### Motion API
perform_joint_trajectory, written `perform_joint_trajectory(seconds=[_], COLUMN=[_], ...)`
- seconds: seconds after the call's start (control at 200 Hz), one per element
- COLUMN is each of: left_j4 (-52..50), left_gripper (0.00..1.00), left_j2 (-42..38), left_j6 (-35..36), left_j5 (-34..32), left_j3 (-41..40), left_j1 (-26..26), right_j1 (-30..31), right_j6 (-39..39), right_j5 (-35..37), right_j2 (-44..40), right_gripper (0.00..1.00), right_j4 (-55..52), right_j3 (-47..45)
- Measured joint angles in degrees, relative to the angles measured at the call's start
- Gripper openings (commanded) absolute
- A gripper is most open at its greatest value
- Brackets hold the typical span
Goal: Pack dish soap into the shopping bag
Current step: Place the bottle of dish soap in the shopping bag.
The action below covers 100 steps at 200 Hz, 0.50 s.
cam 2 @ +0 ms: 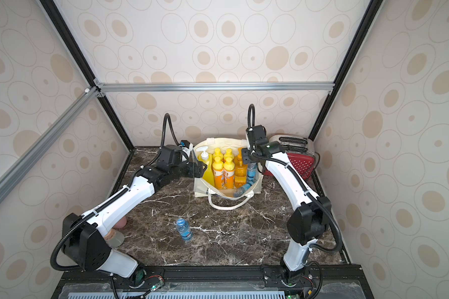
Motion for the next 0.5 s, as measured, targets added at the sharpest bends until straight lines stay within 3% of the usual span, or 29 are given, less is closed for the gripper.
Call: perform_joint_trajectory(seconds=[0.29, 0.501], left_j4=[9.51, 12.94], left_gripper=[0.99, 0.99], left_j2=[-15.91, -20.61], left_j6=[0.22, -1.57], left_j5=[-10.16, -14.43], left_j3=[-11.08, -16.87], left_j1=[0.13, 5.51], right_j1=[20.26, 30.77], right_j6=[-2.99, -1.29], right_j5=[-3.41, -4.55], right_j2=[-17.57, -18.71], right_gripper=[0.55, 0.55], right_j4=[-2.62, -2.21], right_j3=[-7.72, -18.47])
